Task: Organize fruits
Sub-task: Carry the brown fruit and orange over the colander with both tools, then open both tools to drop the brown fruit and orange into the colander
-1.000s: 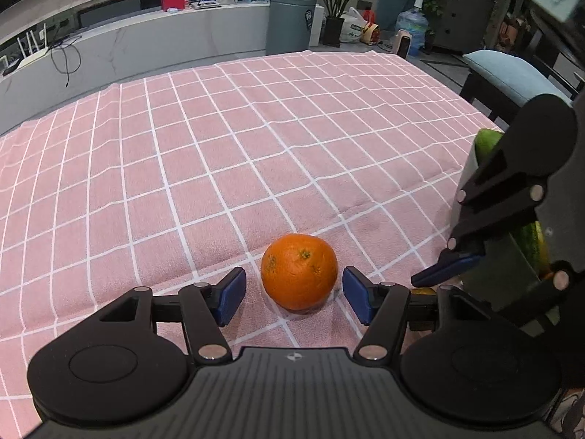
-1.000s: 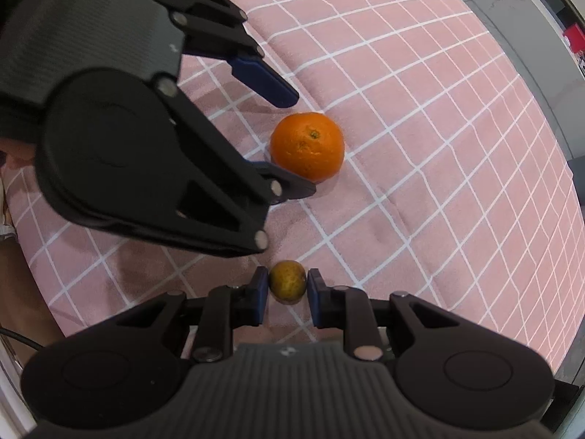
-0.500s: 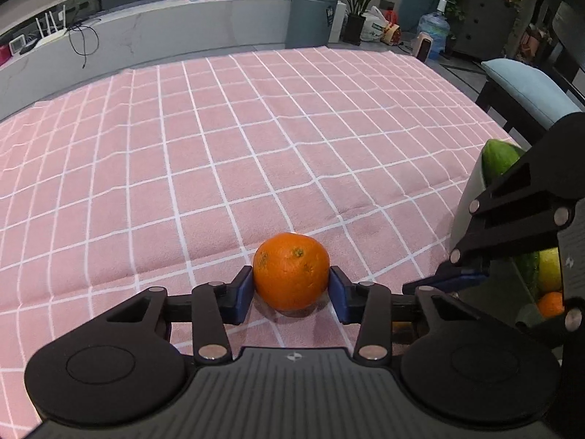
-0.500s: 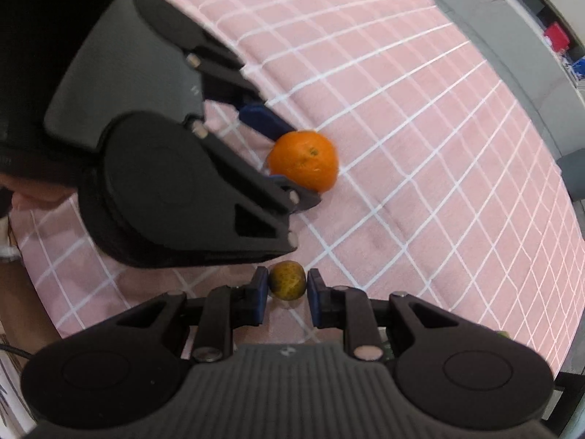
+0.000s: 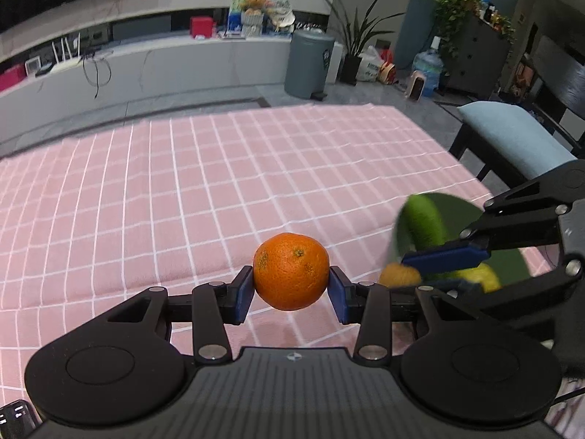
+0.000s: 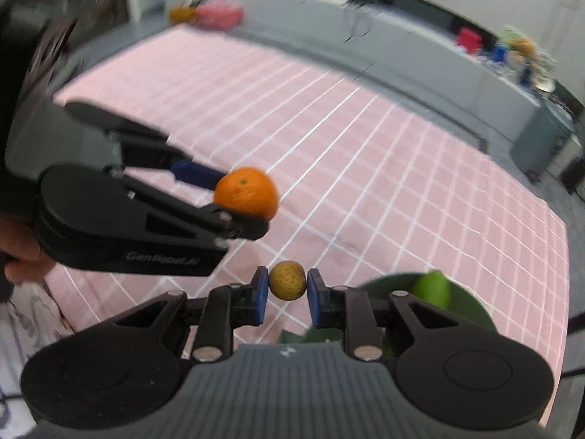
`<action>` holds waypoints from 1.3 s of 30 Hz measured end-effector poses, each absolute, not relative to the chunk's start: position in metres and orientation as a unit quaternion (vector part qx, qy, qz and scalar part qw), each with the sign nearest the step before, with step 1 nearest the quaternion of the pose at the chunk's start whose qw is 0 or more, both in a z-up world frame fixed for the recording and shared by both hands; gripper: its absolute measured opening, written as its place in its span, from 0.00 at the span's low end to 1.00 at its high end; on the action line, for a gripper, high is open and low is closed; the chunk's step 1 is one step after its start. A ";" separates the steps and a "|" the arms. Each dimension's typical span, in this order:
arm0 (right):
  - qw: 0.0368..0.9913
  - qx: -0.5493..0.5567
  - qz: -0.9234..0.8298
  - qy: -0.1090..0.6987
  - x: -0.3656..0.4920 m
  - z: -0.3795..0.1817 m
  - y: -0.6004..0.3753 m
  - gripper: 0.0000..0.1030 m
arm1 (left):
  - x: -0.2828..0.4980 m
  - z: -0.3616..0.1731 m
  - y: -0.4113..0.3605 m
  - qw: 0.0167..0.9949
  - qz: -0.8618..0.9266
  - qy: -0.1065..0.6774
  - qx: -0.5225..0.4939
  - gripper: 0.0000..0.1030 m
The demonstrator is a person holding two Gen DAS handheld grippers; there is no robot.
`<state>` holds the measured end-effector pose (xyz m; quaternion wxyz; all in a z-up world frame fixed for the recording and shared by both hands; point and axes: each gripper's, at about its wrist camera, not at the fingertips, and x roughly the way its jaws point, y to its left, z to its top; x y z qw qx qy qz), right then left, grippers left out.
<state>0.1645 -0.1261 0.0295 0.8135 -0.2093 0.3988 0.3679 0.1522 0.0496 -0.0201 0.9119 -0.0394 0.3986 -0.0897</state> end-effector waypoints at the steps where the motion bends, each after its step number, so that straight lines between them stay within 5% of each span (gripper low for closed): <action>1: 0.823 -0.193 0.363 0.392 0.160 0.036 -0.136 0.17 | 0.150 -0.015 0.045 0.913 -0.091 0.395 -0.039 0.47; 17: 0.895 0.003 0.244 0.373 0.123 0.045 -0.280 0.18 | 0.158 -0.006 -0.056 0.898 -0.186 0.398 0.028 0.47; 39: 0.884 -0.015 0.208 0.418 0.187 -0.024 -0.278 0.18 | 0.178 -0.056 -0.106 0.855 -0.184 0.469 0.125 0.47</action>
